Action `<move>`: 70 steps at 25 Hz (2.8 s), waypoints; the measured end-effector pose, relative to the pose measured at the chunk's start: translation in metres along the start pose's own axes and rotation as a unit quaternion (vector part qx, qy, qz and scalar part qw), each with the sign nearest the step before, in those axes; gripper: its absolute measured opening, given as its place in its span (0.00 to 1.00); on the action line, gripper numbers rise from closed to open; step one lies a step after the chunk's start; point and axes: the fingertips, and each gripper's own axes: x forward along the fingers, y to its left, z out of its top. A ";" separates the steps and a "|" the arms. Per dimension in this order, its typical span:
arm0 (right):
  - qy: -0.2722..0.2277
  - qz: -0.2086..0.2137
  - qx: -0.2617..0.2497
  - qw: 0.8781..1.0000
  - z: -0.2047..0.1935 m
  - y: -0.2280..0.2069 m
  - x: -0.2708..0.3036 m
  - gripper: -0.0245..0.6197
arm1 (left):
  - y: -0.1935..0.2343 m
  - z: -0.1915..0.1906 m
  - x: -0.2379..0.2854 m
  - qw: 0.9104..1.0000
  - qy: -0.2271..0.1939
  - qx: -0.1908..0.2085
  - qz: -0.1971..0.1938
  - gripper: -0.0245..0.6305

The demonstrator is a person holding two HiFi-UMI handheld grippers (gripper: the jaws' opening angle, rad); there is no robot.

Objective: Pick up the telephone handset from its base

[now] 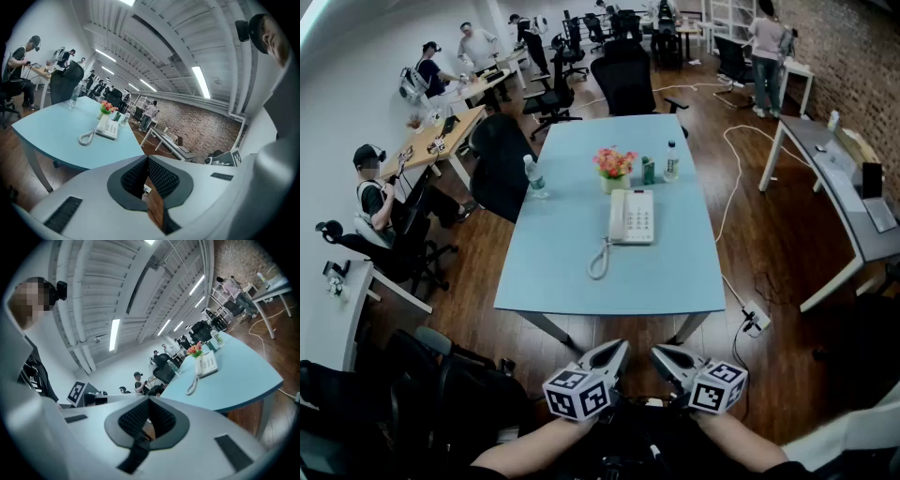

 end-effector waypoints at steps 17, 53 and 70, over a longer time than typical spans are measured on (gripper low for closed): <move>-0.024 -0.030 -0.017 0.999 0.059 -0.048 0.066 0.06 | 0.052 0.076 0.058 0.999 0.001 0.011 -0.030 0.02; 0.091 -0.290 -0.113 0.946 0.159 -0.255 0.315 0.21 | 0.304 0.210 0.106 0.993 -0.042 -0.106 0.012 0.02; 0.183 -0.400 -0.136 0.888 0.180 -0.394 0.390 0.51 | 0.332 0.206 0.091 0.982 -0.084 -0.151 0.078 0.02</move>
